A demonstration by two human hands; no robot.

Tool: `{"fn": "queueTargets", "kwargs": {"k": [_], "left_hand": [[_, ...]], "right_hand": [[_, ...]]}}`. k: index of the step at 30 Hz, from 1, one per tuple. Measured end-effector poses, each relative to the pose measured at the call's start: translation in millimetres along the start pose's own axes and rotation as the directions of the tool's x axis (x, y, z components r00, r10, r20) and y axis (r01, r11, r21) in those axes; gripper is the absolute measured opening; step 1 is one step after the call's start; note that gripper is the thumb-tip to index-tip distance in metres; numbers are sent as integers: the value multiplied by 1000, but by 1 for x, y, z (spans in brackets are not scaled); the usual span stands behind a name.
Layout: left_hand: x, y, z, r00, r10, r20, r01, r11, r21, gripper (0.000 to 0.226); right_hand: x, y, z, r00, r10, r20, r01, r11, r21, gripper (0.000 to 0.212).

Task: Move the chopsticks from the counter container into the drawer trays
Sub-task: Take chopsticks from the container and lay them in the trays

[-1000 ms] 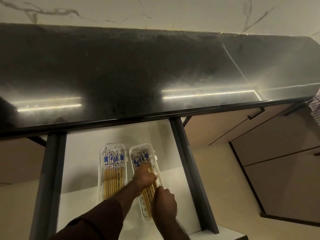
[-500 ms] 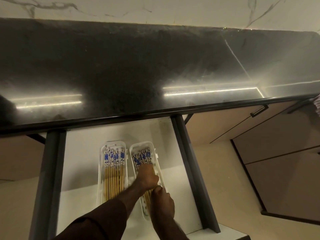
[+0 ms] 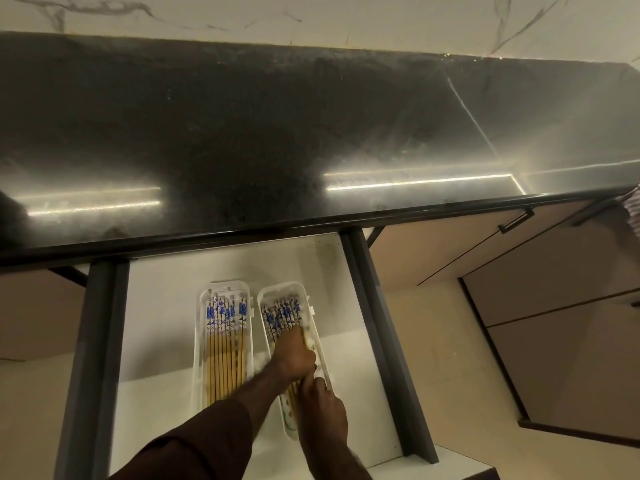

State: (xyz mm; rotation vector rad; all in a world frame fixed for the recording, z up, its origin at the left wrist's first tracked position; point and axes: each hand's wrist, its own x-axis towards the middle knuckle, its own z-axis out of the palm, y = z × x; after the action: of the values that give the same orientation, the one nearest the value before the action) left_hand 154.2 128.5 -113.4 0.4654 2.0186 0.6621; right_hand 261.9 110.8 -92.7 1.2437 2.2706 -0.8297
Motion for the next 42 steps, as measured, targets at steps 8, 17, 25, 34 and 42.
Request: {"fn": "queueTargets", "kwargs": {"k": [8,17,25,34,42], "left_hand": [[-7,4,-1,1000,-13,17,13,1000,-27,44],[-18,3,-5,999,5,37,-5,1000,-24,33],[-35,-3,-14,997,8,78,-1,996,-85,40],[-64,-3,-29,991,131,-3,-130,983,-133,33],[-100,-20,-52,944,314,-102,-321,945,-60,39]], "right_hand": [[-1,3,3,999,31,-11,-29,993,110,55],[-3,2,7,996,89,-23,-83,979,183,55],[-16,5,8,994,59,-97,-50,994,93,49],[-33,-5,-14,981,-56,-186,47,998,-52,38],[-56,-22,-23,927,-52,-371,23,996,-81,34]]}}
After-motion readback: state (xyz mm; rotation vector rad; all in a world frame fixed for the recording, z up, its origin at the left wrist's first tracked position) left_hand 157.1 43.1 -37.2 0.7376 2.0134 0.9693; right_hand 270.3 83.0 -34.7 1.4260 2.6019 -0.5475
